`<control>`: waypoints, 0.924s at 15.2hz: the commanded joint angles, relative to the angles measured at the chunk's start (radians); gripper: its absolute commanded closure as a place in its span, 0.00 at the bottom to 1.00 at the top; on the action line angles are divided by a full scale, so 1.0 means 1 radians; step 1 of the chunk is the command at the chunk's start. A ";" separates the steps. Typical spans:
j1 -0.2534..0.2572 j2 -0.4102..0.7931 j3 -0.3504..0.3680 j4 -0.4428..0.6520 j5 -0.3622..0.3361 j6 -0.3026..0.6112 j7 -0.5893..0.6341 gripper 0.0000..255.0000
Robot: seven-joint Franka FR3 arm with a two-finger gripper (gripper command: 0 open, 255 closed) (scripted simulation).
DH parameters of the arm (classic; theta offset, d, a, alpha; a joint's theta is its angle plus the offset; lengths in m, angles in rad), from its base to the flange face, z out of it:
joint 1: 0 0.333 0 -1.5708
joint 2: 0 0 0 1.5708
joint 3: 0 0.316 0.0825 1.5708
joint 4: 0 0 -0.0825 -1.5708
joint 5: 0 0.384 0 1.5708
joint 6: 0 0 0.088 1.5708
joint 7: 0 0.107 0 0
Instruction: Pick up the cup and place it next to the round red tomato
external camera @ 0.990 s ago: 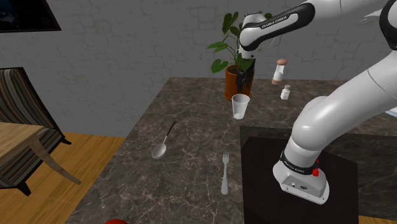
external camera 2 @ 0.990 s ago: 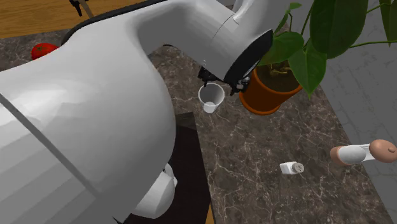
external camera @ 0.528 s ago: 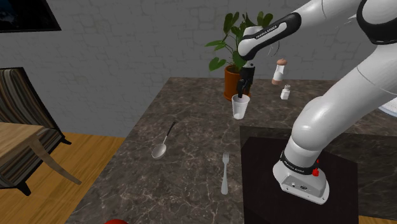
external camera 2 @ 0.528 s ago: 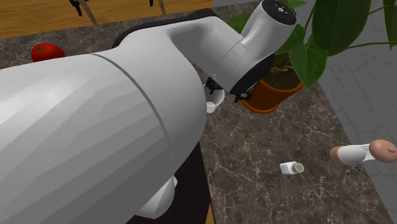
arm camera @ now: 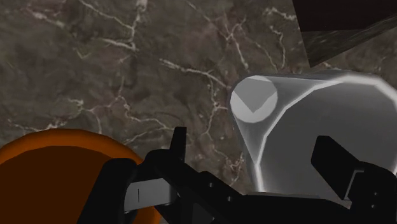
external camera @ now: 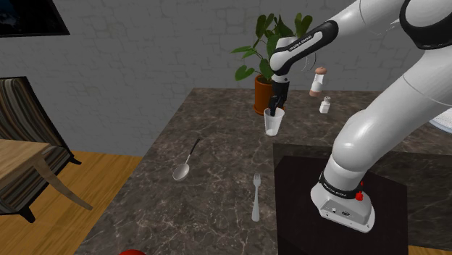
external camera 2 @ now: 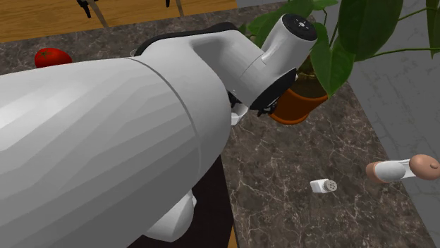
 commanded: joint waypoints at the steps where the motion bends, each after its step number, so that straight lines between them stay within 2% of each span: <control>1: -0.003 0.006 -0.004 -0.004 0.001 -0.001 0.001 0.00; 3: -0.004 0.006 -0.004 -0.004 0.001 -0.001 0.001 0.00; 4: -0.004 0.004 -0.003 -0.004 0.000 -0.003 0.002 1.00; 14: -0.006 -0.003 -0.001 0.003 -0.001 -0.017 0.004 1.00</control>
